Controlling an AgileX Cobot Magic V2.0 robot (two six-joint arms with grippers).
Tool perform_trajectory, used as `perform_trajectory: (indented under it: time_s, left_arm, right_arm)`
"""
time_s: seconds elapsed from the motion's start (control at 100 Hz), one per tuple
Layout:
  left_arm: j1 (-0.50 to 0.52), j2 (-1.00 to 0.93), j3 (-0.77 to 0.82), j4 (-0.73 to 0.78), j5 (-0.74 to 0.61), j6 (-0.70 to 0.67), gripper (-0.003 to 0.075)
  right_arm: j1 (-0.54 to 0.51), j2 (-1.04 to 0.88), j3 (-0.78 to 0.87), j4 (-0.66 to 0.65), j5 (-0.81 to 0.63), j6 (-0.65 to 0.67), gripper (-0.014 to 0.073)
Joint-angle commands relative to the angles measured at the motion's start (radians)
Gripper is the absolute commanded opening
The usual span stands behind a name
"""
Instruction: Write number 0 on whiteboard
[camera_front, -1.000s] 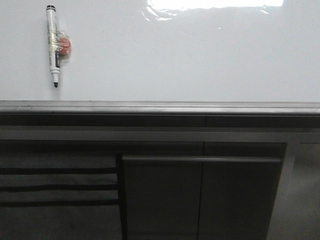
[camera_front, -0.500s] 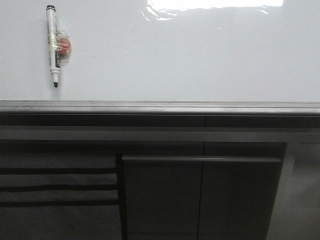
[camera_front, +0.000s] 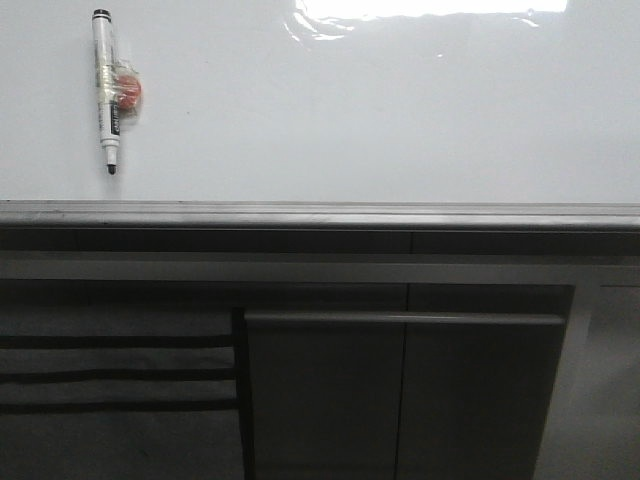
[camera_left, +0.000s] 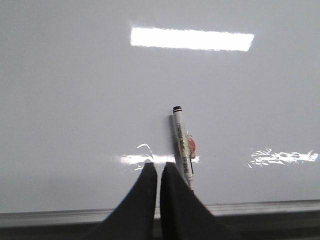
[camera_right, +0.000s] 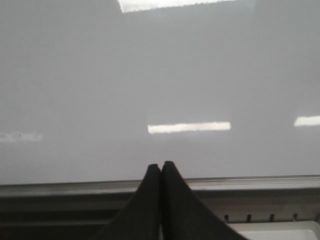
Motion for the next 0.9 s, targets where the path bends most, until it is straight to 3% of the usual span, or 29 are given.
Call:
perform_trajectory:
  time_s: [0.0,0.15,0.47,0.59,0.71,0.78,0.89]
  left_arm:
    - [-0.007,0.109,-0.138,-0.002,0.062,-0.007,-0.002]
    - [-0.007,0.237,-0.247,-0.006,0.162,-0.007,-0.002]
    - [-0.007,0.407,-0.25,-0.006,0.152,-0.007,-0.0006]
    - [-0.007,0.475,-0.25,-0.04,0.112,0.031,0.0149]
    - [-0.007,0.556,-0.25,-0.146,0.063,0.11,0.0376]
    - [-0.007,0.612,-0.25,-0.221,0.036,0.153,0.043]
    - [-0.017,0.707,-0.266,-0.269,-0.008,0.199,0.0428]
  right_arm:
    - [-0.006,0.113,-0.13,0.001,0.056,-0.089,-0.0073]
    - [-0.006,0.244,-0.237,0.002,0.143,-0.121,-0.0073]
    - [-0.006,0.352,-0.25,0.13,0.139,-0.121,-0.0073]
    - [-0.006,0.368,-0.25,0.135,0.139,-0.121,-0.0042]
    - [-0.006,0.369,-0.25,0.135,0.141,-0.121,0.0098]
    - [-0.006,0.369,-0.25,0.138,0.141,-0.121,0.0183]
    - [-0.006,0.369,-0.25,0.138,0.141,-0.121,0.026]
